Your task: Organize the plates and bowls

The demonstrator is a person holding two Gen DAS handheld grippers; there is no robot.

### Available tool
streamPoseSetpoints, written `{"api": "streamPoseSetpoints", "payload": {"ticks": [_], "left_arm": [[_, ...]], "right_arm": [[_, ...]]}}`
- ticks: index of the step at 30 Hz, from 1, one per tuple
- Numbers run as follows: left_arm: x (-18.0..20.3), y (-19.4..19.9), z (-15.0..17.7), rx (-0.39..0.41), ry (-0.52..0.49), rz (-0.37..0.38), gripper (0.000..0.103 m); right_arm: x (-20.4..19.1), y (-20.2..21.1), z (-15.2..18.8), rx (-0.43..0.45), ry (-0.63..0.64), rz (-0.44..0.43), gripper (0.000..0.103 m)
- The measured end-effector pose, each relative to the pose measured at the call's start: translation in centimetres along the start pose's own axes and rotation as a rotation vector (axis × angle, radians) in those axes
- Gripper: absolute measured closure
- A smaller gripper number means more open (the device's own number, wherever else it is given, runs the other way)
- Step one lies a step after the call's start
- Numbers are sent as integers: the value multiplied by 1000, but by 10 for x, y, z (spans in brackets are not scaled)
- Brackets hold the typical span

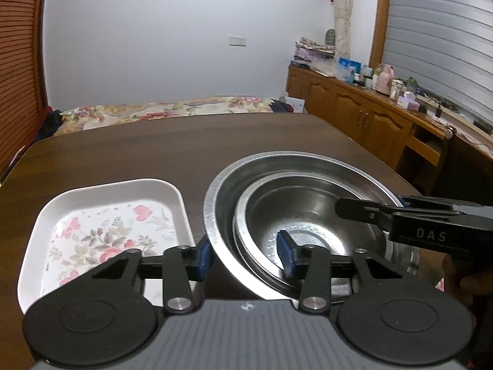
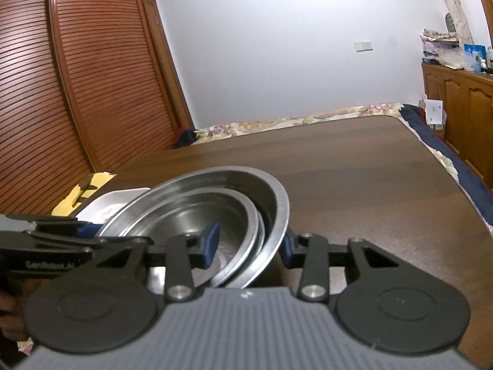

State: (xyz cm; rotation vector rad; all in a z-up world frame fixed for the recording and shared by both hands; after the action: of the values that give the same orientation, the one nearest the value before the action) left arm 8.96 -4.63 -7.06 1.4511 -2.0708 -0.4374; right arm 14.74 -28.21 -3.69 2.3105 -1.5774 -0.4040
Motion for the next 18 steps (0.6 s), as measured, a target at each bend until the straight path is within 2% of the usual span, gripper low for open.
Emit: {"api": "streamPoseSetpoints", "payload": {"ticks": [3,18], "left_arm": [[-4,0,-4,-3,26,10,66],[7,35,-43,70,9,44,65]], "right_arm": [[4,0,0,4,-29,17,74],[3,17,-33,90,-55,0,74]]}}
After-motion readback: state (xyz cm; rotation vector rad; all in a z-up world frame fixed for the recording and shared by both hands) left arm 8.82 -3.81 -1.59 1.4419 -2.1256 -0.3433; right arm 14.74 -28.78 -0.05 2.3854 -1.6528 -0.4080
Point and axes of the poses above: each gripper's, at about its wrist camera, not at the fingertips, and y roughly against the way its jaws point, x to its right, z to its underside, the point moved 2 cm from there along -y, roughly the way its jaws point, and after that the axes turned 13 degrees about y, right-handed, at the moved point
